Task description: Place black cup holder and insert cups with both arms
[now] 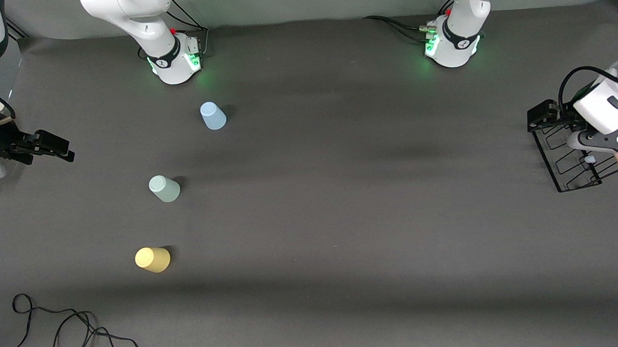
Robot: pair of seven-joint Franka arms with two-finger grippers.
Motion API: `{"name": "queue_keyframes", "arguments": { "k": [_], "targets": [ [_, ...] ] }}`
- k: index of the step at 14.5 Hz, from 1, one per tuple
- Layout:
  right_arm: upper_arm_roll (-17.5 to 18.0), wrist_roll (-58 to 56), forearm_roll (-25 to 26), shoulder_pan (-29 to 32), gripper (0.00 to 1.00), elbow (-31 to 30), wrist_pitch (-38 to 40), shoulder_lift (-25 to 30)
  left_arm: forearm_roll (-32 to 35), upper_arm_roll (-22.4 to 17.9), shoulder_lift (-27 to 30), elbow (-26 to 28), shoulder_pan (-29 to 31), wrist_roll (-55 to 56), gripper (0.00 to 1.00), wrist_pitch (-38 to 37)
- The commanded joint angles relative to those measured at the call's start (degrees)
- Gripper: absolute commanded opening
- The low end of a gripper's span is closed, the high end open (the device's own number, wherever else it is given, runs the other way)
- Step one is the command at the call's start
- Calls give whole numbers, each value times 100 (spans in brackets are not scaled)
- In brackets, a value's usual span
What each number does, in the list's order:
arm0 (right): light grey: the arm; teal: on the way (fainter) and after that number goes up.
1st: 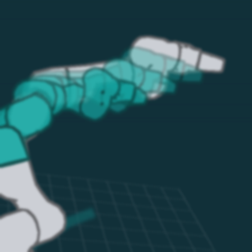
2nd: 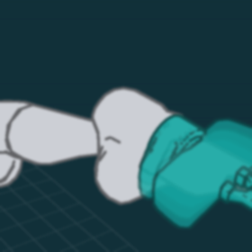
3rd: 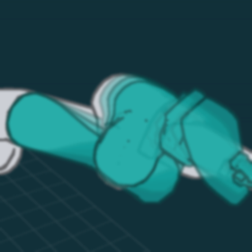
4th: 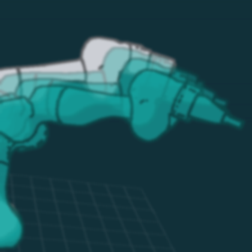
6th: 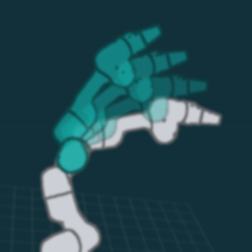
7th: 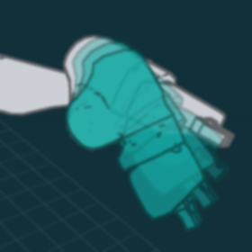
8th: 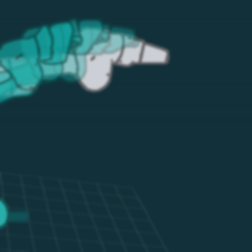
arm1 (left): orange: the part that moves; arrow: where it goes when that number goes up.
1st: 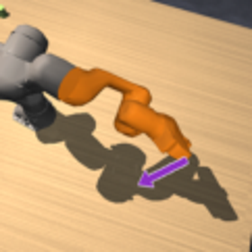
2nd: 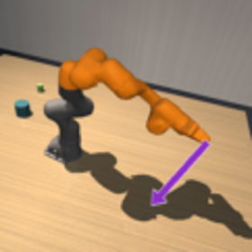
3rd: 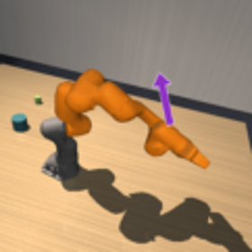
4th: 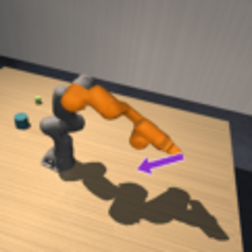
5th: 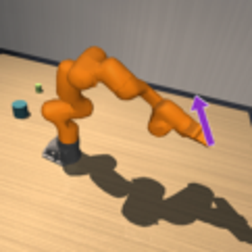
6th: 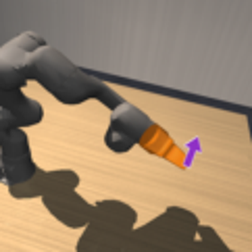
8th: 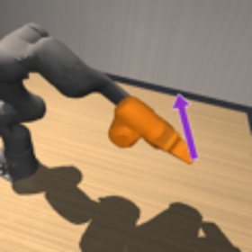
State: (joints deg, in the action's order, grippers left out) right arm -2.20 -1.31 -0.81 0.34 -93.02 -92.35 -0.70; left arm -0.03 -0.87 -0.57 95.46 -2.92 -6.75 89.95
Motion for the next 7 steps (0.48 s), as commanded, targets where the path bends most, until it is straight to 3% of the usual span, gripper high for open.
{"name": "queue_keyframes", "arguments": {
  "k": [1, 7],
  "targets": [
    [-35, 87, -103, -51, 100, 83, 68, -9, -259, -71, 206, 202, -34, 312, 96, 32],
    [-43, 78, -103, -42, 100, 170, 77, -53, -260, -115, 197, 184, -34, 279, 96, 5]
  ]
}}
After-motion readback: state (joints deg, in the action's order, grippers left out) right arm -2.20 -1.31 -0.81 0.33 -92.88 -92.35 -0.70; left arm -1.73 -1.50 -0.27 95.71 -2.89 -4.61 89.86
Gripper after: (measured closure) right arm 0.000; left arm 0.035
